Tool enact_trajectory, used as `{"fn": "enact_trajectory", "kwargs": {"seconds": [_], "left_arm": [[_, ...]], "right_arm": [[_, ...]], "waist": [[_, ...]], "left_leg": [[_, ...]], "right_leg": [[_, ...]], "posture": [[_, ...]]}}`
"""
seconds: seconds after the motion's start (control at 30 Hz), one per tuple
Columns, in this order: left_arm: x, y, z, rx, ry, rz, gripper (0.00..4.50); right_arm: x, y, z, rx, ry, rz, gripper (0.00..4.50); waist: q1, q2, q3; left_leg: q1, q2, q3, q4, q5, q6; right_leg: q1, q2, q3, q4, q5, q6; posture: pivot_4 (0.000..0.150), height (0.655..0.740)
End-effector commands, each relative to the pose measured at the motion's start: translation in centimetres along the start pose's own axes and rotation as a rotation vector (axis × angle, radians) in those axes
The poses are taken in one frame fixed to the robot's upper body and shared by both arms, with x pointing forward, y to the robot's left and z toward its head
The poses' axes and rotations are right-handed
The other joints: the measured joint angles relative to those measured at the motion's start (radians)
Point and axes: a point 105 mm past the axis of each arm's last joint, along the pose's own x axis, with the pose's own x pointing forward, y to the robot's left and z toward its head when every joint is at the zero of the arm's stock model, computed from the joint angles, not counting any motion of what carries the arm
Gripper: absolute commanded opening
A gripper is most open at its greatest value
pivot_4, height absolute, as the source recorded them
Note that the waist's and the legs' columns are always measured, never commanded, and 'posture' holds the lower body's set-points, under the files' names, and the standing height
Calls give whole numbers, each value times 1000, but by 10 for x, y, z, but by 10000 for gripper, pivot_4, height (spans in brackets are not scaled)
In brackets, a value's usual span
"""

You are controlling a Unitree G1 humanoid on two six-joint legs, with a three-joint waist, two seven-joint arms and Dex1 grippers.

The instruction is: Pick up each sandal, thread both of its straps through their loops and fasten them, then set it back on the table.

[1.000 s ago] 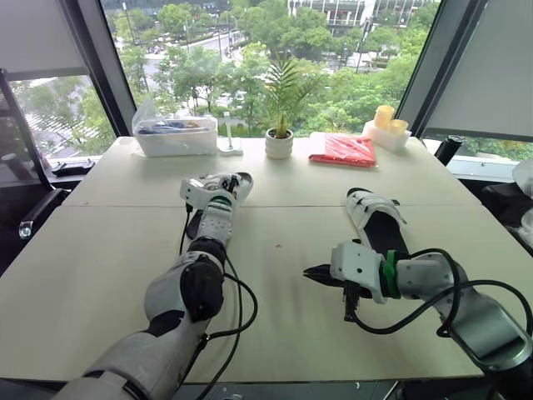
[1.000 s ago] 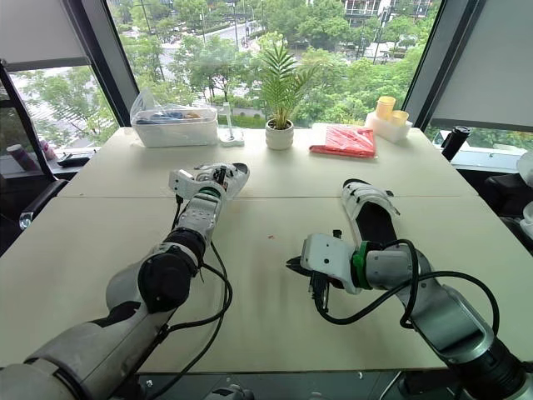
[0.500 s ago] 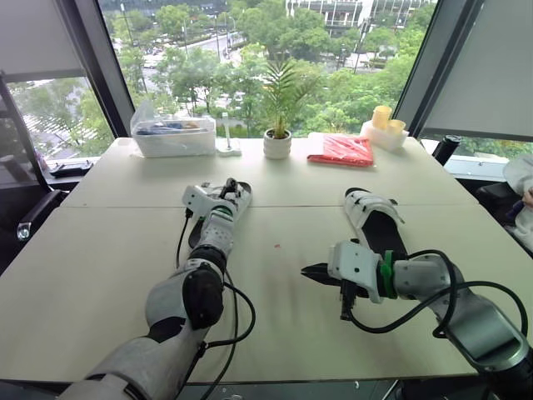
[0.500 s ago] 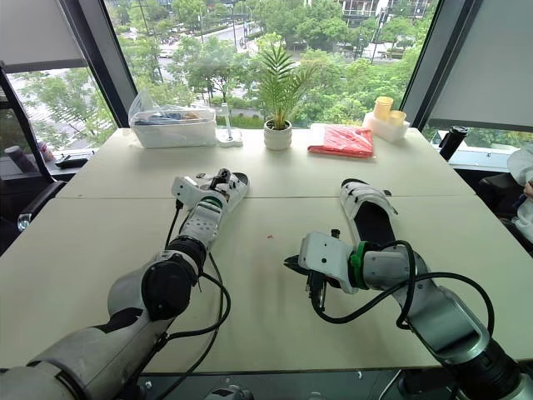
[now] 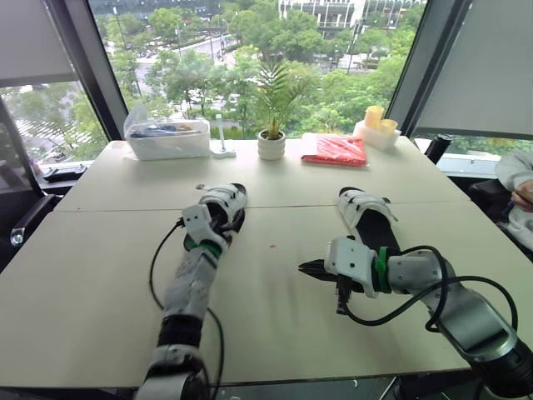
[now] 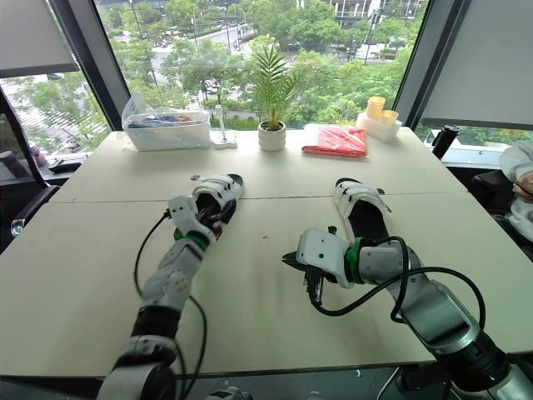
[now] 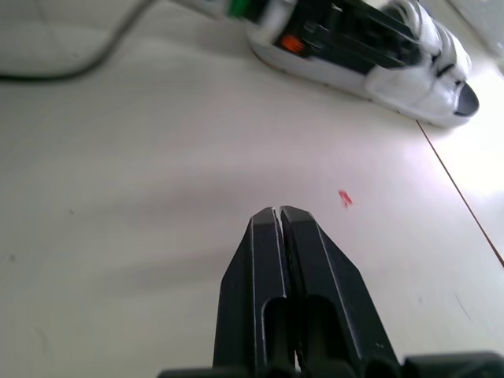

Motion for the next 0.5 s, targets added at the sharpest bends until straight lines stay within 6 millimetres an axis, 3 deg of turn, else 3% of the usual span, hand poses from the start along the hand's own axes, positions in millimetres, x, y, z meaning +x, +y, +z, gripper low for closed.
{"fn": "enact_trajectory", "kwargs": {"seconds": [0.03, 0.27, 0.5], "left_arm": [[-22, -21, 19, 126, -11, -150, 44038], [-72, -38, 40, 258, 67, -367, 44038], [-111, -35, 54, 346, 155, -454, 44038]], "right_arm": [[-10, -18, 5, -41, -17, -48, 0], [-35, -42, -18, 31, 30, -124, 0], [-61, -54, -26, 121, 36, -191, 0]], "waist": [[-1, 0, 0], [4, 1, 0], [0, 4, 0]], "left_leg": [[1, 0, 0, 0, 0, 0], [1, 0, 0, 0, 0, 0], [1, 2, 0, -2, 0, 0]], "right_leg": [[0, 0, 0, 0, 0, 0], [1, 0, 0, -1, 0, -1], [0, 0, 0, -2, 0, -2]], "posture": [[1500, 7400], [1500, 7400], [1500, 7400]]}}
